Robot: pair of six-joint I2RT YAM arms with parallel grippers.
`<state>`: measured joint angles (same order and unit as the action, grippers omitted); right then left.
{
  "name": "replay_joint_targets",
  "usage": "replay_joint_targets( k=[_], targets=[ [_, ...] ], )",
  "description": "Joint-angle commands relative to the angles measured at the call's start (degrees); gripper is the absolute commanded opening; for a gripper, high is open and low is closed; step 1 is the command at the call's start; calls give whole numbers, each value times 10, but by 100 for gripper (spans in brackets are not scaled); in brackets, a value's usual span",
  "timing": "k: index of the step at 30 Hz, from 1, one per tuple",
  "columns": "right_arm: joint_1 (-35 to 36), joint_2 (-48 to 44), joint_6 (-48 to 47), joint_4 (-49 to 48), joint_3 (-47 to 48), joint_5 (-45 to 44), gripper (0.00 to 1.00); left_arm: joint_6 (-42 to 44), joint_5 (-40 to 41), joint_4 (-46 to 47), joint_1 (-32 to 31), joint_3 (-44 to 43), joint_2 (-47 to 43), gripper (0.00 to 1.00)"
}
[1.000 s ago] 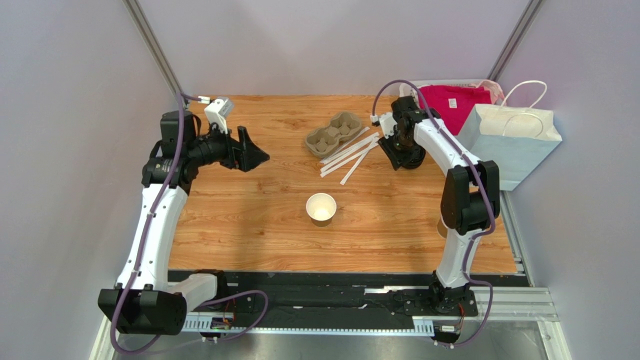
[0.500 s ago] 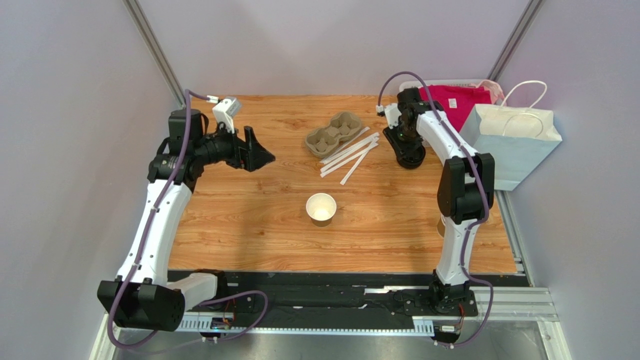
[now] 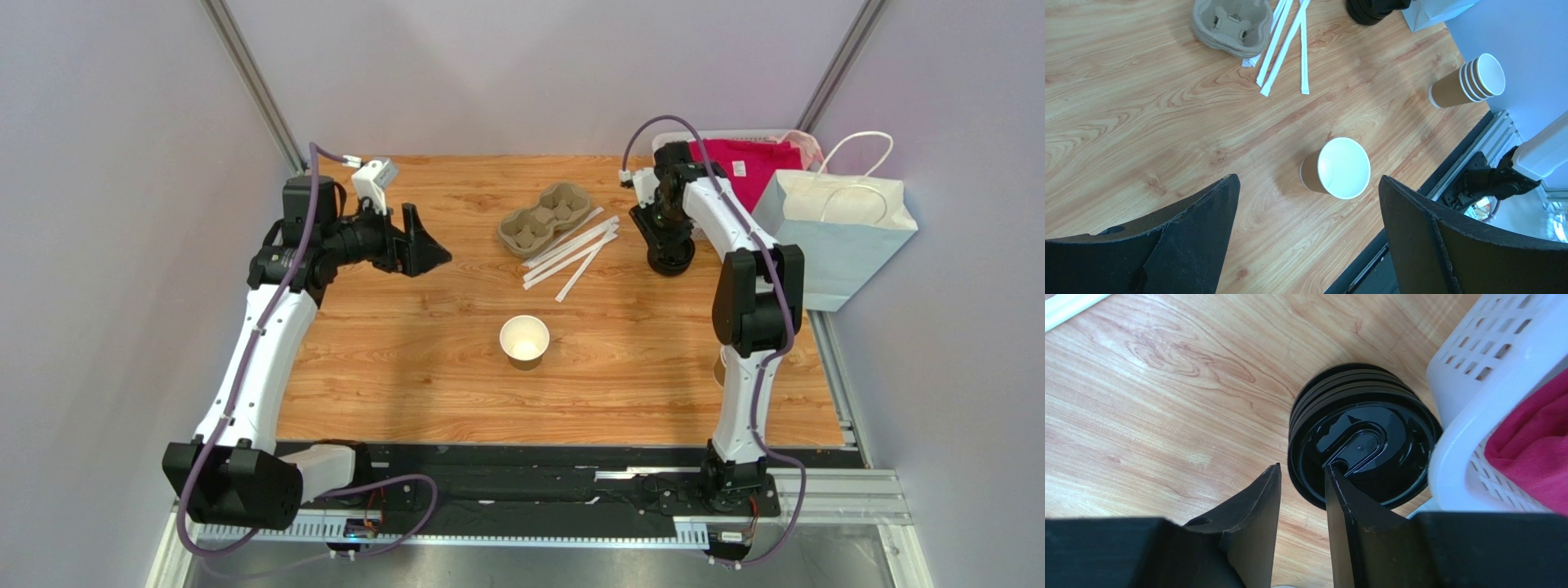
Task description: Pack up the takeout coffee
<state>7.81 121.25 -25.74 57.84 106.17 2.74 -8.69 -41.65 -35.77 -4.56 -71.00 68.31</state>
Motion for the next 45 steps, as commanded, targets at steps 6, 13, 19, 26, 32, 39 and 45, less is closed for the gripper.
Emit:
replay_joint_targets(
  k=[6,13,19,26,32,39,45],
  targets=[
    [-4,22,-12,-5,36,10,36,-12,3,34,-10,-15,2,92],
    [-5,29,-20,-2,44,10,32,-10,3,41,-12,-21,9,91],
    [-7,34,-24,2,46,15,27,-11,0,41,-17,-34,27,90],
    [-11,49,-26,12,54,21,28,1,10,44,-19,-44,32,90],
    [-12,46,-28,16,59,17,15,2,8,43,-19,-50,37,89],
    [-12,30,-22,38,68,38,6,3,5,45,-20,-55,42,89],
    [-14,36,-21,47,73,40,24,2,3,47,-24,-64,55,89]
  ],
)
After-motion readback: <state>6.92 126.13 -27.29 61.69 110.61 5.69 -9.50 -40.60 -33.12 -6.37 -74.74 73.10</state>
